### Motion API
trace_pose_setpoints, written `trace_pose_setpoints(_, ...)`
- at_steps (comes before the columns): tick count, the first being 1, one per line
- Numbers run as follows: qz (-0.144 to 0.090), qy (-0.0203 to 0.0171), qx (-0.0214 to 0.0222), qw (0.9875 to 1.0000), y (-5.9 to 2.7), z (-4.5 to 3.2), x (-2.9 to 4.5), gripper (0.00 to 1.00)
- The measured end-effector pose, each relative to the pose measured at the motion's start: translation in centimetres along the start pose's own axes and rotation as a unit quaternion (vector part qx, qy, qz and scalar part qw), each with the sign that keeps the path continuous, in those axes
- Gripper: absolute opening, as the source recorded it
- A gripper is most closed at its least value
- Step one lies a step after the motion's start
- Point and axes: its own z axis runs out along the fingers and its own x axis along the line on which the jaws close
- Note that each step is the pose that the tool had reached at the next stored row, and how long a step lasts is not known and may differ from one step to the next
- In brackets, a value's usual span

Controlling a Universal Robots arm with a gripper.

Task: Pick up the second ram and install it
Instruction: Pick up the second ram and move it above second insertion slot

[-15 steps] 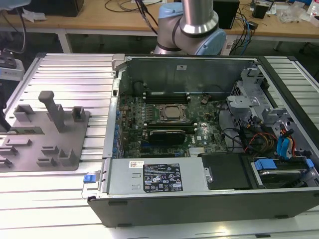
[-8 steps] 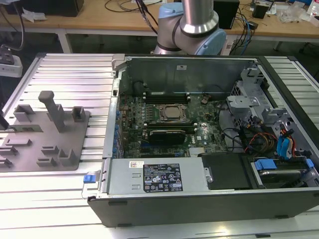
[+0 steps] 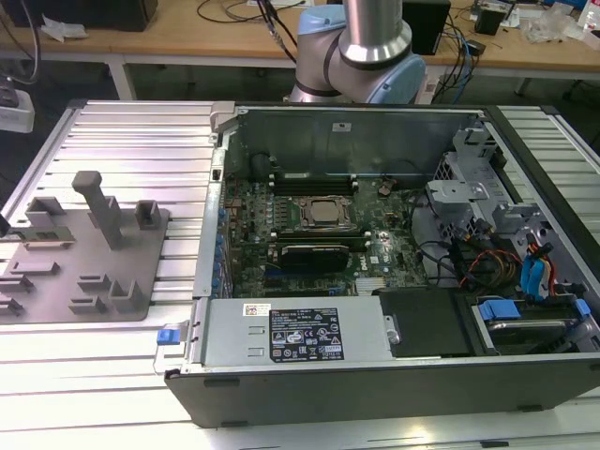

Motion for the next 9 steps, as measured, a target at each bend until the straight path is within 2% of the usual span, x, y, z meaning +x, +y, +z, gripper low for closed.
trace_pose_setpoints(5,0.000,0.0000,0.0000,1.0000,0.02,-1.75,-0.06,0.09)
trace_pose_setpoints(7,0.000,0.0000,0.0000,1.0000,0.03,-2.11,-0.07,0.09)
trace_pose_setpoints(9,0.000,0.0000,0.0000,1.0000,0.03,-2.78,-0.11,0.09)
